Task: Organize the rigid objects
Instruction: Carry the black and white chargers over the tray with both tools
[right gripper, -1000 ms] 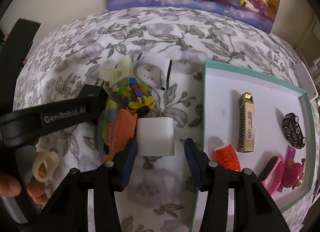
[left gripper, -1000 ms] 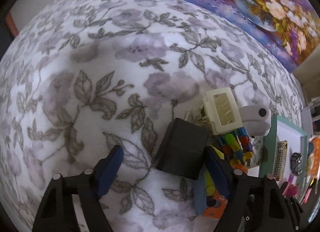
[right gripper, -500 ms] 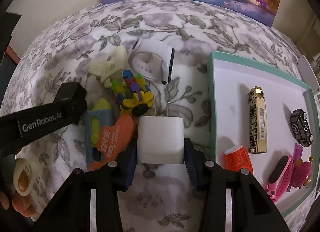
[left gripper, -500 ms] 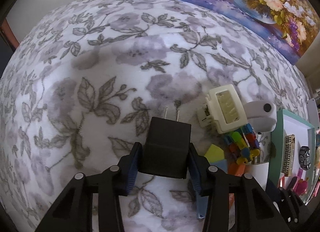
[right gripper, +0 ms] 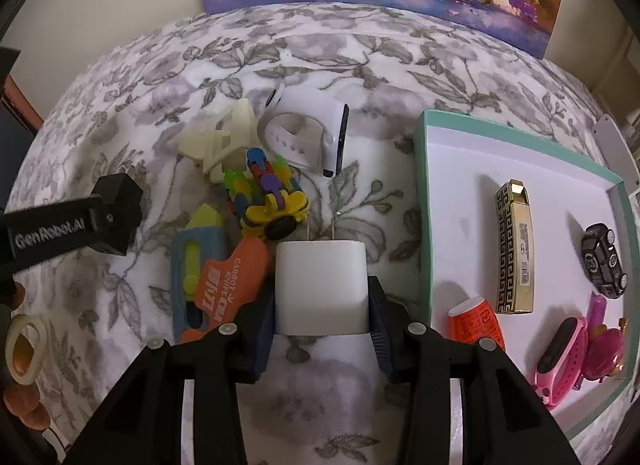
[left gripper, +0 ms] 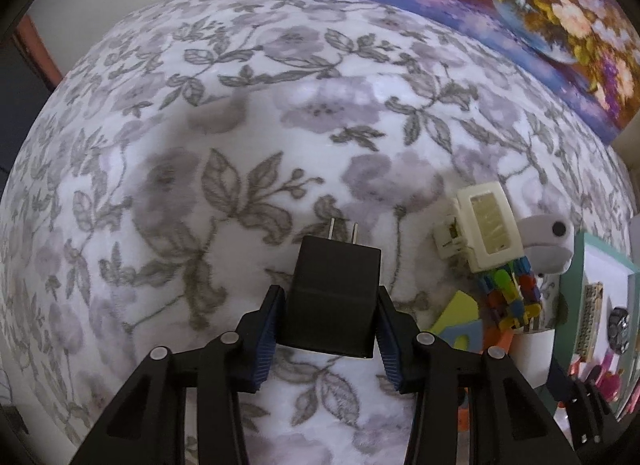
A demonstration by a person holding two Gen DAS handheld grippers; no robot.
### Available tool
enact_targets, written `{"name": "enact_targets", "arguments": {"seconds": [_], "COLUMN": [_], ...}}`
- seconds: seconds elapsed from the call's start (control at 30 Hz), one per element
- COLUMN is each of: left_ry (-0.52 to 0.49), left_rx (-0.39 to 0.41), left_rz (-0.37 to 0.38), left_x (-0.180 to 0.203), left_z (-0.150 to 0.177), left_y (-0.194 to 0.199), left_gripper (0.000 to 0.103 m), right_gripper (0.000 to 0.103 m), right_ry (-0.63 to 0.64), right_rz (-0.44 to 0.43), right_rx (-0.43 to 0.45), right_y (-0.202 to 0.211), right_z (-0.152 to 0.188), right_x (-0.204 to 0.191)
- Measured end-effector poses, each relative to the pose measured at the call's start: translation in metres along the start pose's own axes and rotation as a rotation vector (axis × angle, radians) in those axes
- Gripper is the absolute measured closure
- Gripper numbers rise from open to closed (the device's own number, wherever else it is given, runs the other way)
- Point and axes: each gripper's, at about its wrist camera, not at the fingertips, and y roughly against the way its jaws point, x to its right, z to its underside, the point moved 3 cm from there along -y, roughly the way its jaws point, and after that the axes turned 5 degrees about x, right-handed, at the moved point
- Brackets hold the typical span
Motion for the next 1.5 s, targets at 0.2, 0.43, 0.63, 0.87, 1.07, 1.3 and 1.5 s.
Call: {"name": "enact_targets", "arguments": {"seconds": [0.2,0.43,0.63,0.87,1.07,1.3,1.5], "left_ry": [0.053,0.054,0.001,-0.112,-0.227,-0.320,-0.383], "left_rx": [0.051,0.194,0.240,0.216,0.186,0.165,0.138], "left_rz": [-0.003,0.011,0.069,0.120,0.137,0.171,0.173], "left_x": [-0.015,0.002,0.047,0.115,0.170,0.224,0.258], "left_z": [-0.006,-0.021,-0.023,-0.010,0.009,0.030,0.047], "left_y": [0.030,0.090,0.115,0.113,0.108,0.103,0.089], "left_gripper": [0.056,0.056,0.056,0.056,0.056,0.056,0.056], "right_gripper": [0.059,0.059,0.059,0.059,0.059,0.059,0.059], "right_ry": [-0.050,-0.138,-0.250,-0.383,-0.503,-0.565,-0.588], "right_rz": [-0.054,-0.036,0.032,0.130,0.196,0.228,0.242], "right_rx": [0.059,0.167,0.179,0.176,0.161,0.143,0.108], "right_y": [0.028,0.074,0.082,0.090,0.096,0.095,0.088], "right_z": [-0.013,-0.035,-0.038,-0.029,-0.013,-0.001,0.008], "right_x": [0.011,0.050,0.108,0.183,0.241,0.273,0.287]}}
